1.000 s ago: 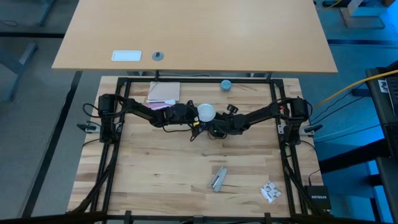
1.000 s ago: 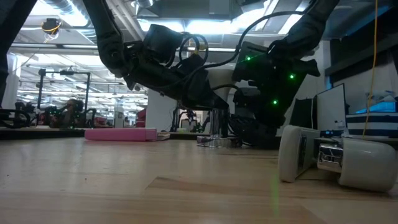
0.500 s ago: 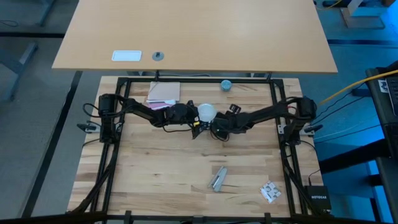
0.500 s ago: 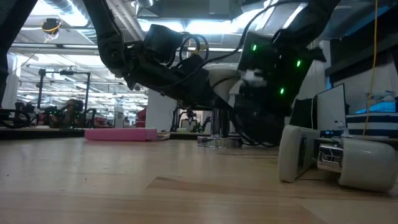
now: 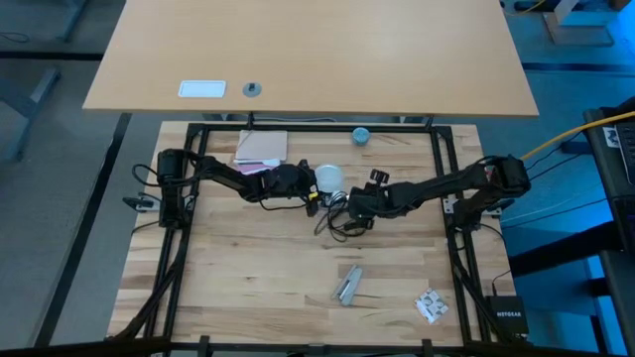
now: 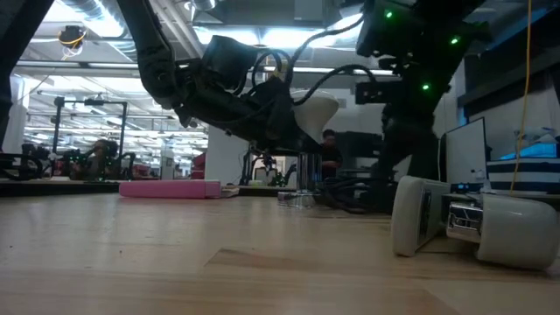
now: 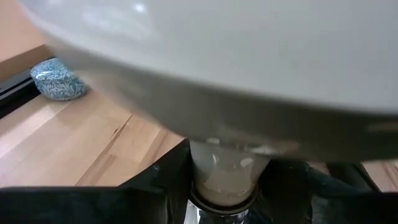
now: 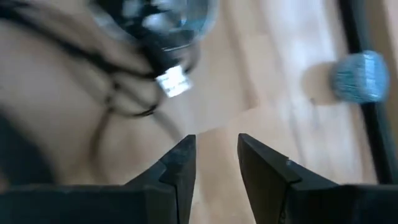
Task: Screw lightbulb
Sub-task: Insert light bulb into the lamp
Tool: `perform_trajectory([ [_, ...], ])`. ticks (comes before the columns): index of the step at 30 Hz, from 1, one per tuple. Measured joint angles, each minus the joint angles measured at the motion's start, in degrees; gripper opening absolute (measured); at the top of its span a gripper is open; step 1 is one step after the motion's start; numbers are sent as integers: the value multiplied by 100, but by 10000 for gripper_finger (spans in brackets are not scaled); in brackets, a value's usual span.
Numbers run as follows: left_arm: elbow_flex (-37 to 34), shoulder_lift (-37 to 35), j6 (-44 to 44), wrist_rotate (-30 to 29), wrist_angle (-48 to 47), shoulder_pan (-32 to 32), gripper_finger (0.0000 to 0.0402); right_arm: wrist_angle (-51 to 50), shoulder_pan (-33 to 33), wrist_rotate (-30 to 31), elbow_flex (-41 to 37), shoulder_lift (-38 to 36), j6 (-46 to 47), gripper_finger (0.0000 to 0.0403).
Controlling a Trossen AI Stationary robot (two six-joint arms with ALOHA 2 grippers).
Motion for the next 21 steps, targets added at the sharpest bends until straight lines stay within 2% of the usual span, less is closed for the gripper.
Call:
perform_trajectory([
  [3, 0, 0, 2, -8, 2, 2, 155, -38, 283, -326, 0, 17, 1, 122],
  [6, 0, 0, 0, -22, 14, 4, 155, 481, 619, -438, 0, 13, 2, 122],
  [11, -9, 10, -8, -39, 143, 4, 155, 1824, 1072, -88, 4, 94, -20, 122],
  [16, -11, 13, -11, -44, 195, 4, 155, 2615, 1138, 169, 4, 391, 68, 122],
  [19, -11, 13, -11, -46, 207, 4, 155, 3180, 1080, -176, 7, 687, 125, 122],
  [21, -9, 11, -11, -49, 214, 4, 155, 3461, 1076, -617, 7, 898, -6, 122],
])
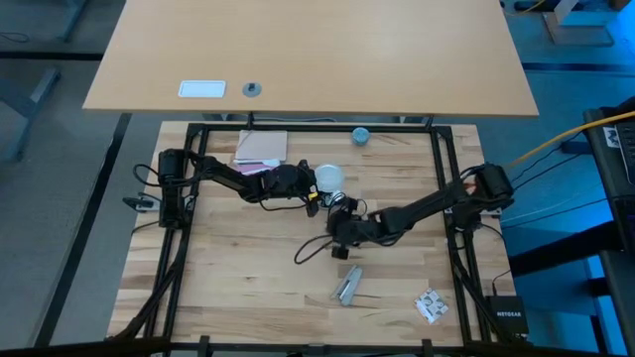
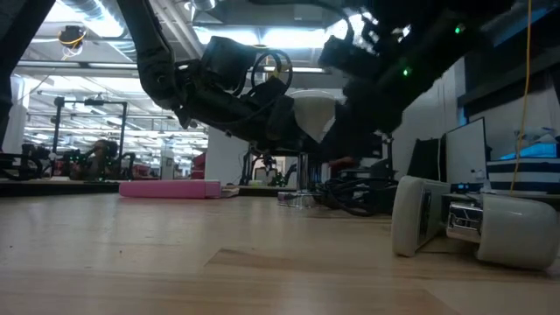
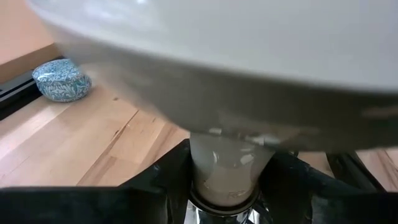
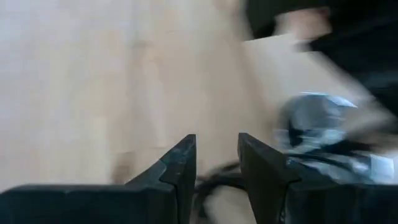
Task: Screw lightbulb
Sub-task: Insert light bulb into the lamp
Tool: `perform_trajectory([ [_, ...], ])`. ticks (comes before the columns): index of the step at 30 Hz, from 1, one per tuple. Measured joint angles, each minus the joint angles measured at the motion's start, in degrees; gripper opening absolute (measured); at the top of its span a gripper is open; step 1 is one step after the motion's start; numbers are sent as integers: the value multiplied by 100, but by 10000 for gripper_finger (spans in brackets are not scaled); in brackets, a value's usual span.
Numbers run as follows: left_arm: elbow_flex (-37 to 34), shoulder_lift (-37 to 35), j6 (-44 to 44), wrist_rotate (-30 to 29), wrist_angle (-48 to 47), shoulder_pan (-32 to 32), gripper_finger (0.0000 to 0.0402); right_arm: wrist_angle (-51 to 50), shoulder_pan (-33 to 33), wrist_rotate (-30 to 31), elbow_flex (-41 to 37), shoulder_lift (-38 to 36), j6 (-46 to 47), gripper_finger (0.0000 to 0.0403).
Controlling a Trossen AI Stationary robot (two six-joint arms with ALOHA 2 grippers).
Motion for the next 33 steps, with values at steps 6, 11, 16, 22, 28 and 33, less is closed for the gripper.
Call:
perform_trajectory([
  [6, 2, 0, 0, -8, 9, 0, 155, 134, 19, -535, 0, 463, -152, 122],
  [11, 2, -4, 0, -10, -13, 0, 155, -649, -155, -83, 2, 505, 325, 122],
  [16, 7, -4, -2, -14, -13, 0, 155, -1424, -563, 693, 2, 489, 1355, 122],
  [22, 9, -5, -2, -16, -13, 0, 155, -1138, -1042, 120, 2, 483, 1033, 122],
  [28, 9, -7, -2, -14, -10, 2, 155, -1205, -1129, -168, 3, 359, 745, 122],
  [33, 9, -9, 0, -14, -13, 2, 155, -1675, -1116, 112, 2, -131, 562, 122],
])
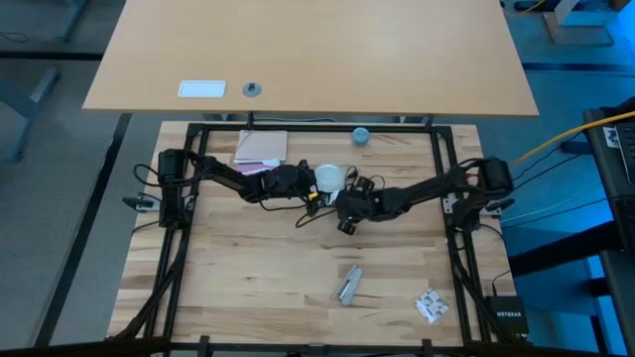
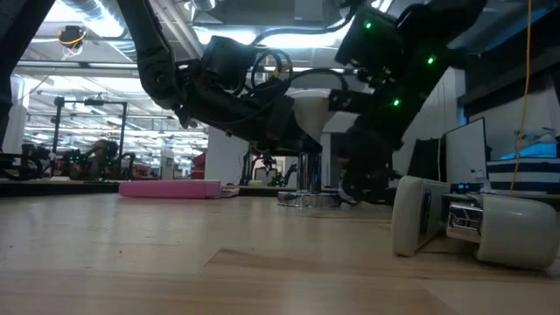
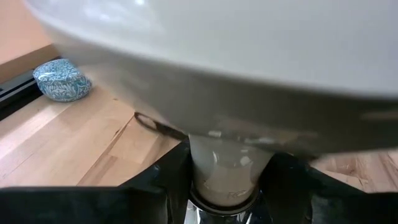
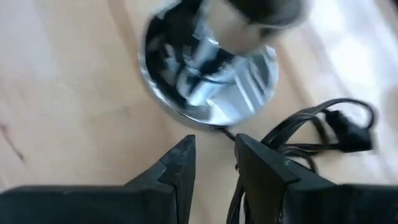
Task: Screw lightbulb
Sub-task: Insert light bulb into the lamp
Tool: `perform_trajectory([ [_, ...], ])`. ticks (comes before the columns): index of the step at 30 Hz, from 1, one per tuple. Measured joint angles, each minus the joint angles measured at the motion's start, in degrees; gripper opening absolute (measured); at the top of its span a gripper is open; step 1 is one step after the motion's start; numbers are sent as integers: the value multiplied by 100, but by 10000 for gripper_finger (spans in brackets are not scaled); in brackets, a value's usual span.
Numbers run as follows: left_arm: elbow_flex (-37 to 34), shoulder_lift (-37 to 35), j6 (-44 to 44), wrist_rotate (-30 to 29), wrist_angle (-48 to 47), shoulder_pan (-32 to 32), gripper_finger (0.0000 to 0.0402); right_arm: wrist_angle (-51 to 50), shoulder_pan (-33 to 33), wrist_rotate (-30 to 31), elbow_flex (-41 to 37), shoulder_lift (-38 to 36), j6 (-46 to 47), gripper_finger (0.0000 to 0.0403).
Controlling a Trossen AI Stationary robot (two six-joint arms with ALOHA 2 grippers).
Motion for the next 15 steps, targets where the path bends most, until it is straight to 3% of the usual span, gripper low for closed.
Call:
perform_trajectory([
  [9, 0, -2, 0, 0, -2, 0, 155, -1446, 3, 772, -7, -1425, -105, 122],
  [15, 0, -2, -12, 2, 1, 2, 155, -1763, 5, 855, -7, -2643, -555, 122],
])
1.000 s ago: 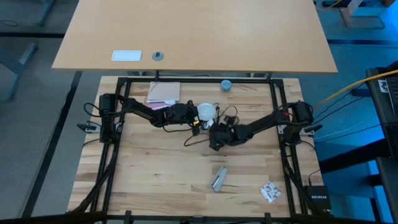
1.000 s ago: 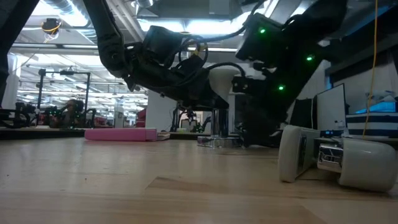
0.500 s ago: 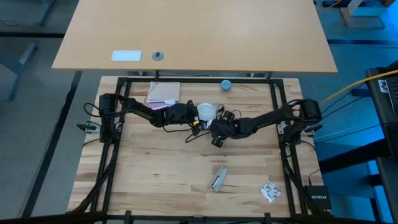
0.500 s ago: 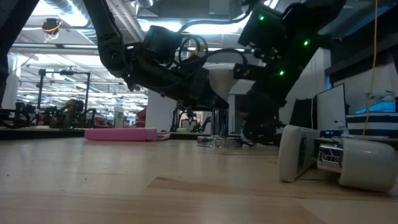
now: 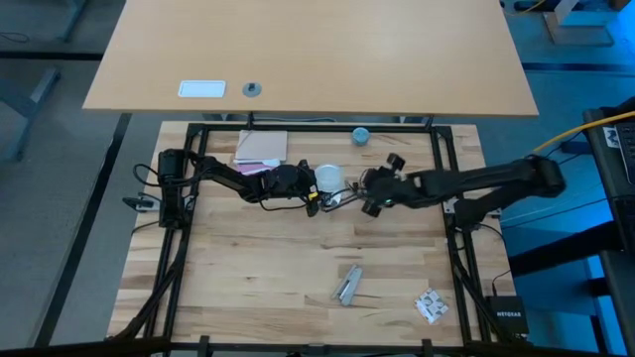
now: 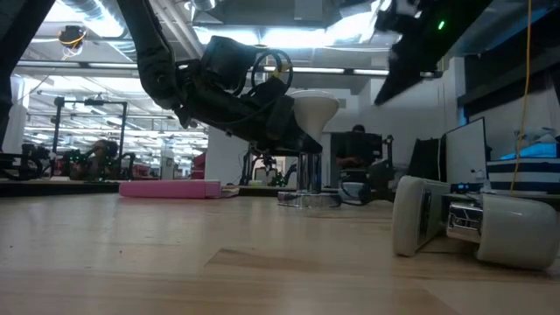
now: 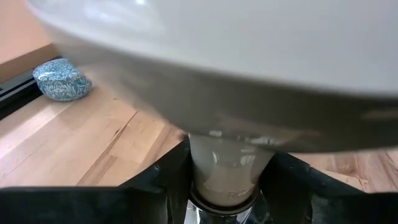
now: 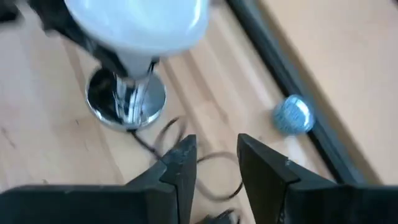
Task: Screw lightbulb
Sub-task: Insert light bulb into the lamp
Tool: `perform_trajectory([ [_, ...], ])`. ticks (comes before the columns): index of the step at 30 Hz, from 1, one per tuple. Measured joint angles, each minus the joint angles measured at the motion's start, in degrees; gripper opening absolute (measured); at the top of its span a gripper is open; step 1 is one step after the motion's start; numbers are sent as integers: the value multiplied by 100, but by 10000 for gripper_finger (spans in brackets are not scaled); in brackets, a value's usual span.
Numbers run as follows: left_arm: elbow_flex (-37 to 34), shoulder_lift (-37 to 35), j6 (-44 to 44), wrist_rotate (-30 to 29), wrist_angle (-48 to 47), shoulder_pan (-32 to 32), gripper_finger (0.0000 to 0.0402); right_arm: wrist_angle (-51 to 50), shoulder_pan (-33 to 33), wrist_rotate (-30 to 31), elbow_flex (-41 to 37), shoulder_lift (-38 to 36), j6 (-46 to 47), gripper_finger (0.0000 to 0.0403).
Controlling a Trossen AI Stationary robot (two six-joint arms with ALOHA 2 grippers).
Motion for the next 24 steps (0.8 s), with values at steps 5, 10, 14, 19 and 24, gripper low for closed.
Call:
perform_trajectory([
  [5, 0, 0, -7, 0, 2, 1, 155, -24, 0, 6, 0, -900, -652, 122],
  [10, 0, 0, -157, -4, 8, 1, 155, -3, 0, -862, 4, -1533, -745, 122],
  [14, 0, 0, -156, -8, 7, 1, 155, 485, 209, -1868, -134, -1398, -746, 122],
  [19, 0, 0, -134, -7, 4, 1, 155, 2101, 617, -1716, -678, -641, -1209, 122],
  [24, 2, 0, -134, -7, 6, 1, 155, 3338, 757, -1337, -883, 595, -1576, 122],
])
